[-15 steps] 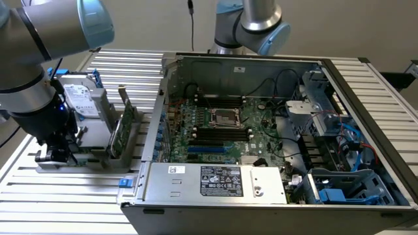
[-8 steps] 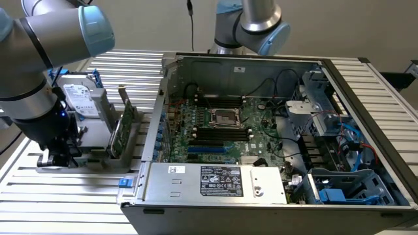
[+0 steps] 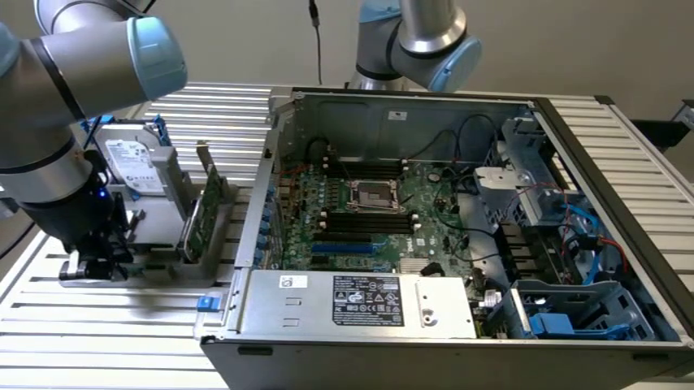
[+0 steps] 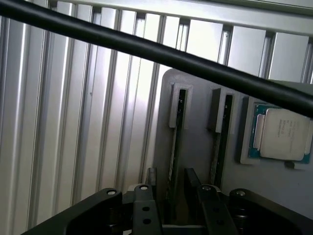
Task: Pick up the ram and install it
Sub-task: 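Pick up the ram and move it above insertion slot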
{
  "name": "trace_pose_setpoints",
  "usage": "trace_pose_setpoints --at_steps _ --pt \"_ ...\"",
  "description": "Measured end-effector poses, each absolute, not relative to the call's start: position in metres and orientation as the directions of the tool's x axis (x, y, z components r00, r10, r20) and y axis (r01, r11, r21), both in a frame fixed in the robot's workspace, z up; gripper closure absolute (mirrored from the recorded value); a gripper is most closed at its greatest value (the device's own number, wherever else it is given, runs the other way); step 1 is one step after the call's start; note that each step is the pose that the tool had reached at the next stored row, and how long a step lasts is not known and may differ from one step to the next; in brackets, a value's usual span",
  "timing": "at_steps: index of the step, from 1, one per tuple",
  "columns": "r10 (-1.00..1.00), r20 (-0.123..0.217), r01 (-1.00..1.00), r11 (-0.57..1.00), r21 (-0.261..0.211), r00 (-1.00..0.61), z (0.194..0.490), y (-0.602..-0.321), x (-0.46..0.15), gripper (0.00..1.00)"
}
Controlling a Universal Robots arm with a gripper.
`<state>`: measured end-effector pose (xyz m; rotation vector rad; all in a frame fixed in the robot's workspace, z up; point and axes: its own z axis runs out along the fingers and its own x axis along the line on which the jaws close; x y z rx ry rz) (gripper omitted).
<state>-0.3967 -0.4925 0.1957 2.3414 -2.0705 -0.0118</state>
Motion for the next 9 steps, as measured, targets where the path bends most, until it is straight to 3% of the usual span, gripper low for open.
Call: trace_pose_setpoints --at_steps 9 --pt "-0.993 0.005 -0.992 -0.121 0.017 0.122 0.1956 -0.4925 -0.3982 0.64"
